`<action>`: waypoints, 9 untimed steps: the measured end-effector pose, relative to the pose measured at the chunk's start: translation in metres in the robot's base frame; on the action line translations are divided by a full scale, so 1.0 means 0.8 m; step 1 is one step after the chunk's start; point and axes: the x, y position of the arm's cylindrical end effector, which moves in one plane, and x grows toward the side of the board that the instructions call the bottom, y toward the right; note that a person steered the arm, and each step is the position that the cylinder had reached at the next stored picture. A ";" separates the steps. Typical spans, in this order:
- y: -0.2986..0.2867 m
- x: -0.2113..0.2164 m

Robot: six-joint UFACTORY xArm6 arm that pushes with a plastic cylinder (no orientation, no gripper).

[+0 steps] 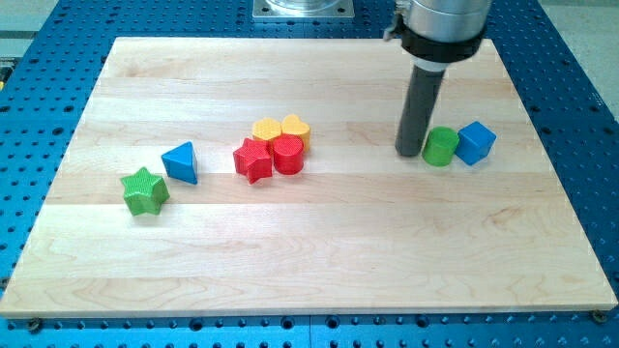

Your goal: Place the green star and blue triangle towards the green circle

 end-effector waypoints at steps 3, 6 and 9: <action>-0.044 0.062; -0.357 0.218; -0.460 0.141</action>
